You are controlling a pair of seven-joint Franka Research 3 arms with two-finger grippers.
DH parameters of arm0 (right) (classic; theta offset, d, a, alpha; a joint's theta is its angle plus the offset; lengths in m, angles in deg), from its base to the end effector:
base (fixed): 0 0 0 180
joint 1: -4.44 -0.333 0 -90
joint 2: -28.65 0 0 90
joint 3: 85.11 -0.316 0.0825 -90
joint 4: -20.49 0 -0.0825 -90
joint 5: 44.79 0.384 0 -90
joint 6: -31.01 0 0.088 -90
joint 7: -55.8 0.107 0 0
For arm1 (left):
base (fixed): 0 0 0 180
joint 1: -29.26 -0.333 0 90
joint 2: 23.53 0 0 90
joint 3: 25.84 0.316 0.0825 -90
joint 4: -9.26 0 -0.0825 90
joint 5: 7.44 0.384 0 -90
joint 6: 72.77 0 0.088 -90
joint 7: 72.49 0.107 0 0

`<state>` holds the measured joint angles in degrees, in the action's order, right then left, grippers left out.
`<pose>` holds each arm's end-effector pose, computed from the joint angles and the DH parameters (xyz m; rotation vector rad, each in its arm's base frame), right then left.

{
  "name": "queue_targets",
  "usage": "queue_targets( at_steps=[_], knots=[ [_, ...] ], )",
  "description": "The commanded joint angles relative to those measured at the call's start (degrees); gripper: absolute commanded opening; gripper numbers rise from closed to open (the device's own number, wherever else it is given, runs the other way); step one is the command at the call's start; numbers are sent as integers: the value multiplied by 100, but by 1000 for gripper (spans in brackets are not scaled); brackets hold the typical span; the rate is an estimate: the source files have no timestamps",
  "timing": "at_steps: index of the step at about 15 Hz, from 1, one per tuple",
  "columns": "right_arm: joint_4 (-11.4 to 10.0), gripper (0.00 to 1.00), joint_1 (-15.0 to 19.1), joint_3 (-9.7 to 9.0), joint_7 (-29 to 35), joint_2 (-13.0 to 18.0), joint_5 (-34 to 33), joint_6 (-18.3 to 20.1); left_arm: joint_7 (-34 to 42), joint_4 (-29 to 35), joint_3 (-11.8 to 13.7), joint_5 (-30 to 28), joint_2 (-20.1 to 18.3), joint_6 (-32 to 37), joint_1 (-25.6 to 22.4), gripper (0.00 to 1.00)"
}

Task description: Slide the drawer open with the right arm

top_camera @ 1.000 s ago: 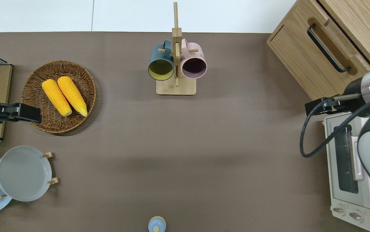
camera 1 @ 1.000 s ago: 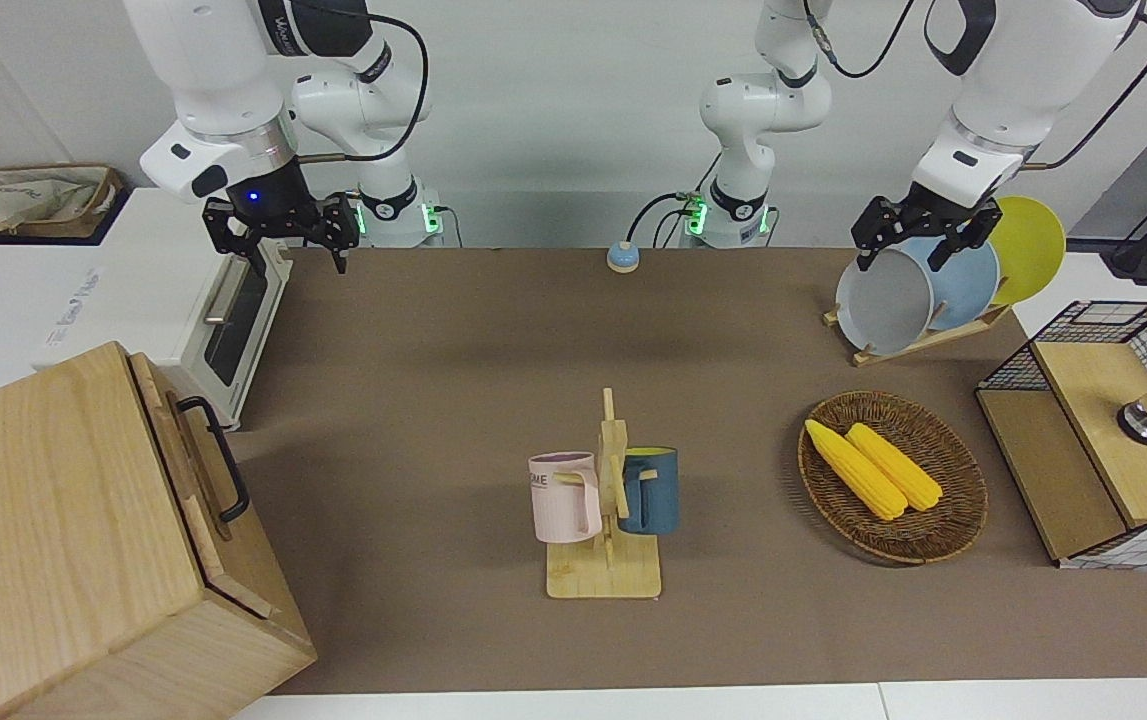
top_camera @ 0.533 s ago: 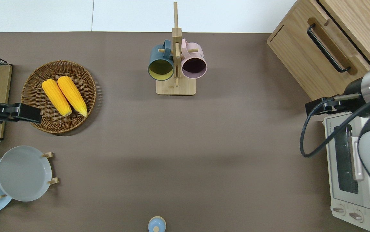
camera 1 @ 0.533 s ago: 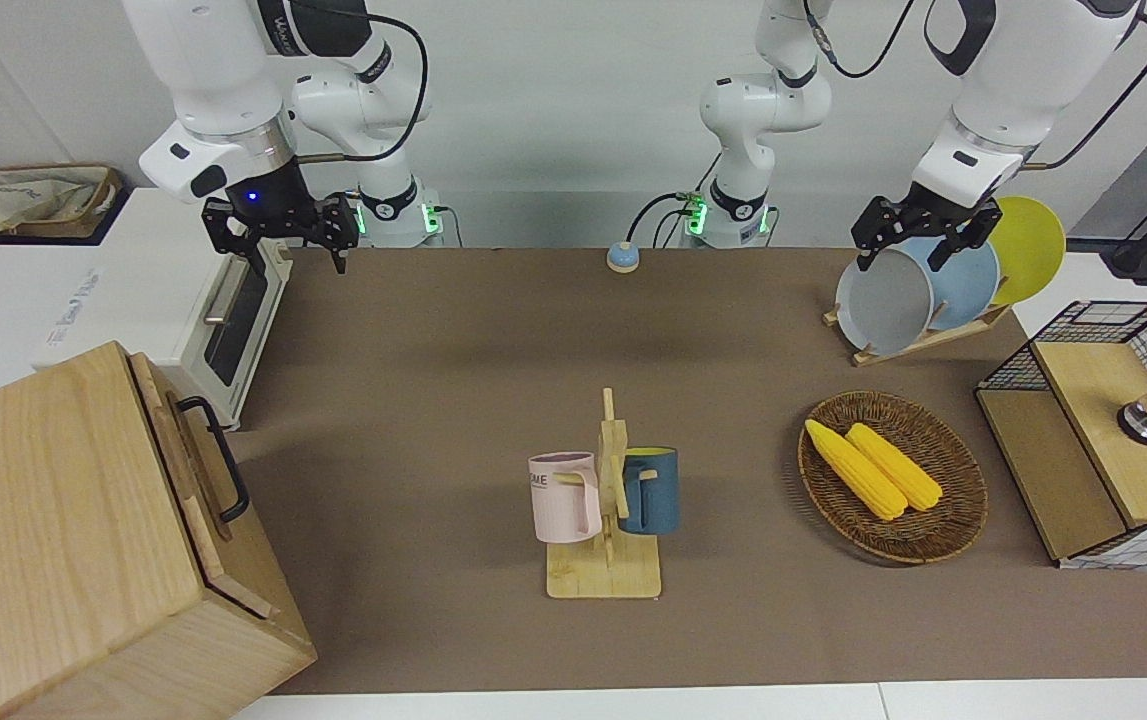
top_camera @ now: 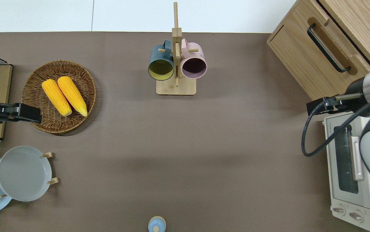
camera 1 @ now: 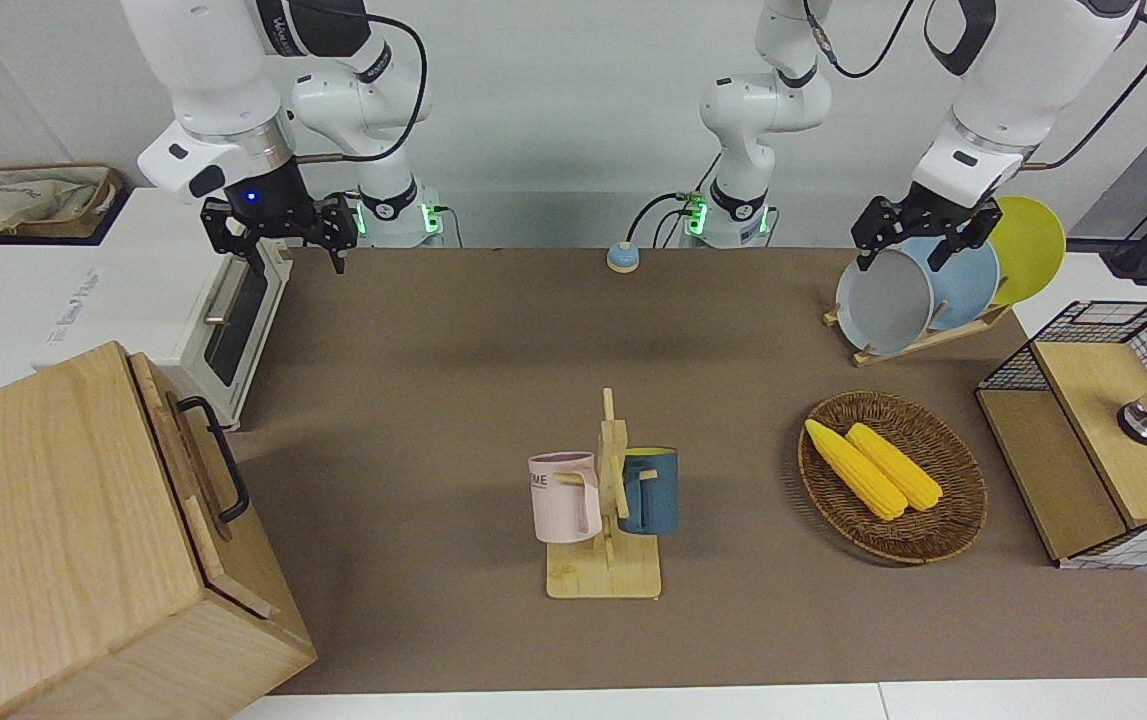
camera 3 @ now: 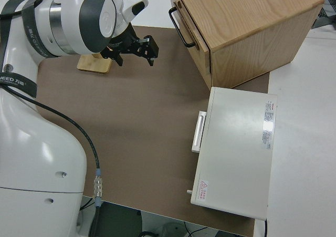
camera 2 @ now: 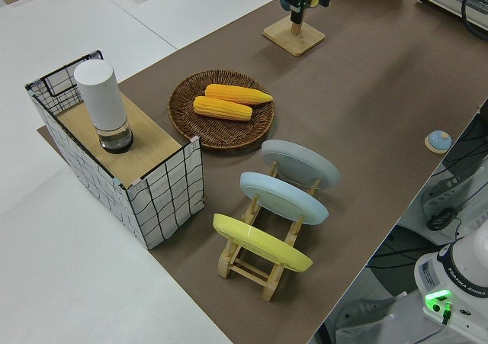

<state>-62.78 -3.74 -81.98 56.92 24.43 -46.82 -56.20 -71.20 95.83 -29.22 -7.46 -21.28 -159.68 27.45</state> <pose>0.5710 0.0478 0.6340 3.1002 0.1040 -0.0041 0.5612 -0.0147 0.6261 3.1376 -0.0783 -0.0522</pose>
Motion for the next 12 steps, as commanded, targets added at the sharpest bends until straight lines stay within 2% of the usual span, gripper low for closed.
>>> queue_targets(
  at_steps=[1,5,12],
  knots=[
    [110,977,-174,-76,64,-62,-525,28,56,-140,-40,98,65,113,-31,993],
    [110,977,-675,-76,82,-97,-1544,28,56,-140,-40,98,65,113,-31,993],
    [5,977,-1414,-85,108,-483,-3468,28,56,-140,-40,98,65,113,-31,993]
  ],
)
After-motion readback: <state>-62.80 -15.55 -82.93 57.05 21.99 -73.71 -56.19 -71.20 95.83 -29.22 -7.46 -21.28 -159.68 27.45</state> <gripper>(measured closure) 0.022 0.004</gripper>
